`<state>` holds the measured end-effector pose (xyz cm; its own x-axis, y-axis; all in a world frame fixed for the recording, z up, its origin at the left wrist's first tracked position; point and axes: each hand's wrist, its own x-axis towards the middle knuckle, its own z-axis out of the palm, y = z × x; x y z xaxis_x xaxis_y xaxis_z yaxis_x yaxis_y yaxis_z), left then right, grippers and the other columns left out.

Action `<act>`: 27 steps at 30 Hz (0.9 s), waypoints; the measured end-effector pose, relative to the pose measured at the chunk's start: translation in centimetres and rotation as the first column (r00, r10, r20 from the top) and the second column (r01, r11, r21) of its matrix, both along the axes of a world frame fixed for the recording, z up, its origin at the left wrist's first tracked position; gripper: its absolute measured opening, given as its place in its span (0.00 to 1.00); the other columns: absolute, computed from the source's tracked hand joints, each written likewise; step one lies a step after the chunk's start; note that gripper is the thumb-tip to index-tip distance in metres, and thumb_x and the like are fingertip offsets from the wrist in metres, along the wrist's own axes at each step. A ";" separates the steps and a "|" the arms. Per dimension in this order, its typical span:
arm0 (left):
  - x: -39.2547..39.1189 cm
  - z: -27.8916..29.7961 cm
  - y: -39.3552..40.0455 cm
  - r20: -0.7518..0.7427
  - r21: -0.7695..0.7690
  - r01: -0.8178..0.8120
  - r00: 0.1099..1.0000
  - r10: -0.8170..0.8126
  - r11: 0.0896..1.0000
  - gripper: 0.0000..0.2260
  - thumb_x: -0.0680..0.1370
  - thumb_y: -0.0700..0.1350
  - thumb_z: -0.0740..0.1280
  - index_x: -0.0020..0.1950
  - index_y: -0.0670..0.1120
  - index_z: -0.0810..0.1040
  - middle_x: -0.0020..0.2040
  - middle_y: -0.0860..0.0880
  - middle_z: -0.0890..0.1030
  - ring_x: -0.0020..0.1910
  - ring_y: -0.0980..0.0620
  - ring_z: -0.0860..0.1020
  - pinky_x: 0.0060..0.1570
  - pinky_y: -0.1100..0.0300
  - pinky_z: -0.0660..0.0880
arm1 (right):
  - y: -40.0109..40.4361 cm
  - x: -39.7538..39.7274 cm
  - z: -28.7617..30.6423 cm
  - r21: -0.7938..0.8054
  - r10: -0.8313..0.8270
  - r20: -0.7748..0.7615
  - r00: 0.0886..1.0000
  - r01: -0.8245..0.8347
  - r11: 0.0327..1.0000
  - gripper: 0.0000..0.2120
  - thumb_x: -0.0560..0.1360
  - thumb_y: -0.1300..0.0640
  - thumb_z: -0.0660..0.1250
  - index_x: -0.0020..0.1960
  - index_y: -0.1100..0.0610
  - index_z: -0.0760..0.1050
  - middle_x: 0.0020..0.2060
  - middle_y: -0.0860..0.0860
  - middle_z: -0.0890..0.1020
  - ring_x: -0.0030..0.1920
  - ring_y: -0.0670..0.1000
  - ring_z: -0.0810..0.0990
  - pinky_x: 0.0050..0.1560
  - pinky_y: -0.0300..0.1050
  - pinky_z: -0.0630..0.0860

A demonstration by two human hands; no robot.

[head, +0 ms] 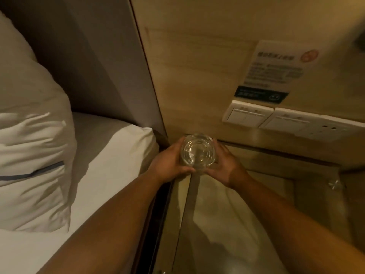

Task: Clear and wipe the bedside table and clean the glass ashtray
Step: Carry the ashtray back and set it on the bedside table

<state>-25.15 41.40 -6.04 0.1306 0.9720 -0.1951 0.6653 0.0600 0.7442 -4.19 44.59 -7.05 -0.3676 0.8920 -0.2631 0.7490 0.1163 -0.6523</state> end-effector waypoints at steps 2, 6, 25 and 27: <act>-0.3 -0.9 0.5 0.011 -0.002 0.001 1.000 -0.001 1.000 0.45 0.63 0.55 0.79 0.73 0.61 0.56 0.67 0.55 0.73 0.63 0.56 0.73 0.60 0.59 0.72 | 0.4 -0.3 -1.0 0.010 0.005 -0.006 1.000 -0.005 1.000 0.53 0.64 0.44 0.77 0.77 0.52 0.48 0.75 0.53 0.61 0.73 0.53 0.60 0.70 0.47 0.61; -0.8 -2.0 1.1 0.038 0.005 0.008 0.999 -0.008 1.000 0.44 0.63 0.56 0.79 0.72 0.63 0.57 0.66 0.57 0.73 0.61 0.62 0.71 0.55 0.67 0.68 | 0.9 -0.5 -2.1 0.055 0.012 -0.022 1.000 -0.011 0.998 0.52 0.64 0.47 0.78 0.77 0.54 0.50 0.74 0.55 0.63 0.71 0.54 0.62 0.66 0.40 0.58; -0.9 -3.2 1.6 0.039 0.003 0.002 0.999 -0.002 1.000 0.42 0.64 0.56 0.78 0.71 0.63 0.57 0.61 0.66 0.72 0.57 0.73 0.69 0.53 0.75 0.66 | 2.0 -0.5 -2.4 0.082 0.077 0.164 0.983 -0.091 0.992 0.51 0.66 0.41 0.73 0.77 0.52 0.47 0.76 0.53 0.57 0.74 0.55 0.56 0.73 0.54 0.57; -0.9 -3.3 1.6 0.029 -0.004 0.002 1.000 -0.002 1.000 0.44 0.64 0.56 0.78 0.73 0.61 0.57 0.65 0.59 0.73 0.60 0.65 0.71 0.57 0.67 0.69 | 2.0 -0.5 -2.3 0.078 0.073 0.158 0.985 -0.086 0.993 0.51 0.66 0.41 0.73 0.77 0.52 0.46 0.76 0.53 0.57 0.74 0.55 0.56 0.73 0.54 0.57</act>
